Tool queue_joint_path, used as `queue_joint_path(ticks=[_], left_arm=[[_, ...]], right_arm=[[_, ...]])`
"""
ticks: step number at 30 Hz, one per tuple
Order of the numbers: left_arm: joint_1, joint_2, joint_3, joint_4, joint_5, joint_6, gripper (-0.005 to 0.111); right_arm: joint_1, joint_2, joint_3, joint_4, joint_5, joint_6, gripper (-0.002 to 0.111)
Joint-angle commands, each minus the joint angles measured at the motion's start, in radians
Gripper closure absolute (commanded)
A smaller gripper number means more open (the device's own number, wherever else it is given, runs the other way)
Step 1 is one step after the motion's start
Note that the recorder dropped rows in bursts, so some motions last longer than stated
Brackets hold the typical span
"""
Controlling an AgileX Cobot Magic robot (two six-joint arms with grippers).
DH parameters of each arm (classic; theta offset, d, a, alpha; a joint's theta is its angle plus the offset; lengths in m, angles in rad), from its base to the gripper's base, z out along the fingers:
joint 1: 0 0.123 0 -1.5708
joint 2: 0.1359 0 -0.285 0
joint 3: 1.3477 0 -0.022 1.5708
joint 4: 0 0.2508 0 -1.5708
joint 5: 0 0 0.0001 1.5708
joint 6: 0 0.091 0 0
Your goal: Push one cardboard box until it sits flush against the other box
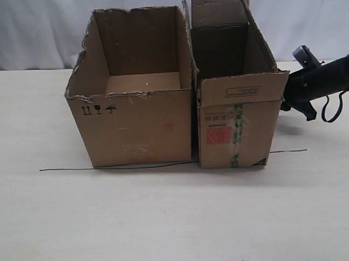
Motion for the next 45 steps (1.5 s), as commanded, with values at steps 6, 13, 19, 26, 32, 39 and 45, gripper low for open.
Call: queue_joint_path(ticks=[6, 13, 19, 26, 32, 39, 45], left_arm=[[0.004, -0.004, 0.002, -0.003, -0.005, -0.001, 0.107], [0.004, -0.004, 0.002, -0.003, -0.01, -0.001, 0.107], [0.004, -0.004, 0.002, -0.003, -0.01, -0.001, 0.107], [0.004, -0.004, 0.002, -0.003, -0.01, -0.001, 0.107], [0.004, -0.004, 0.002, -0.003, -0.01, -0.001, 0.107], [0.004, -0.004, 0.002, -0.003, -0.01, -0.001, 0.107], [0.004, -0.004, 0.002, -0.003, -0.01, -0.001, 0.107]], right_arm=[[0.001, -0.002, -0.007, 0.009, 0.026, 0.029, 0.103], [-0.021, -0.04, -0.007, -0.05, 0.013, 0.03, 0.103], [-0.13, -0.242, -0.007, -0.212, 0.026, 0.057, 0.103], [-0.109, -0.533, 0.12, -0.649, 0.254, 0.223, 0.103], [-0.092, -0.799, 0.38, -0.642, 0.257, 0.23, 0.103], [-0.019, -0.933, 0.647, -0.217, 0.184, -0.051, 0.103], [0.131, -0.878, 0.701, -0.201, -0.062, -0.023, 0.103]])
